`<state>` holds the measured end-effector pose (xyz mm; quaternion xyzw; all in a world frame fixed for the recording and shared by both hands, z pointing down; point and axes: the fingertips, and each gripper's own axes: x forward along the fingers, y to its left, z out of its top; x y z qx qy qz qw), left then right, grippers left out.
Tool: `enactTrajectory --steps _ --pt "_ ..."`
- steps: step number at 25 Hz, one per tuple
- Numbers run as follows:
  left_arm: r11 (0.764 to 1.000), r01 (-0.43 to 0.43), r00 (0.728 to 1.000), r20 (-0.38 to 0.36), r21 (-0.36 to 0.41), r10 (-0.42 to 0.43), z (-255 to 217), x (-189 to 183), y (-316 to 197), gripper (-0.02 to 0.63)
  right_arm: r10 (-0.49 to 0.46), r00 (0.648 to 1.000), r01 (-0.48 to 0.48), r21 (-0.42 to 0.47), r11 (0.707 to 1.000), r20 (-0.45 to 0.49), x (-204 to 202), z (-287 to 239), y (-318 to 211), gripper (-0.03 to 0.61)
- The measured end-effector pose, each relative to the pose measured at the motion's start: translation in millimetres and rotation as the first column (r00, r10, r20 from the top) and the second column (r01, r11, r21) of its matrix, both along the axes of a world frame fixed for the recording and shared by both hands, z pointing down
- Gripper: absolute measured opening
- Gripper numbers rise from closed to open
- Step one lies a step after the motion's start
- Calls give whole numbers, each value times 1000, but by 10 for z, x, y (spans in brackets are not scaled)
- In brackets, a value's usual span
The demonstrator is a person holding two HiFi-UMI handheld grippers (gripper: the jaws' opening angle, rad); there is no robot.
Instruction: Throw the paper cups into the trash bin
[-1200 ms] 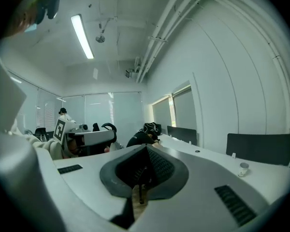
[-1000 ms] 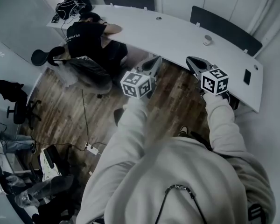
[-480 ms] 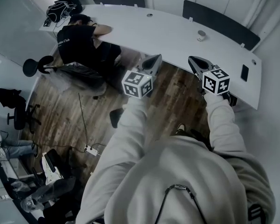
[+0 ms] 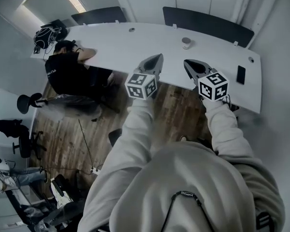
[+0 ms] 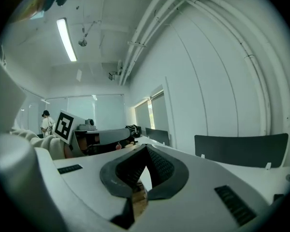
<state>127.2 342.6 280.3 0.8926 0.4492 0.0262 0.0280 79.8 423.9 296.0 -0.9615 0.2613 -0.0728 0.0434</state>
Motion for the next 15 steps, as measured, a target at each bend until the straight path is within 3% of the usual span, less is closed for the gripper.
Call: enactTrajectory --steps 4,7,10,15 --pt "996 -55 998 -25 64 57 1 70 334 -6 46 999 -48 60 997 23 76 126 607 18" --pt "997 -1 1000 -24 83 3 75 233 364 -6 64 998 -67 132 989 30 71 256 934 18" --pt "998 57 998 -28 34 -56 10 511 412 -6 69 997 -72 117 991 30 167 323 1105 18" --pt "1000 -6 999 -49 27 8 25 886 703 -6 31 999 -34 97 995 29 511 419 1132 18"
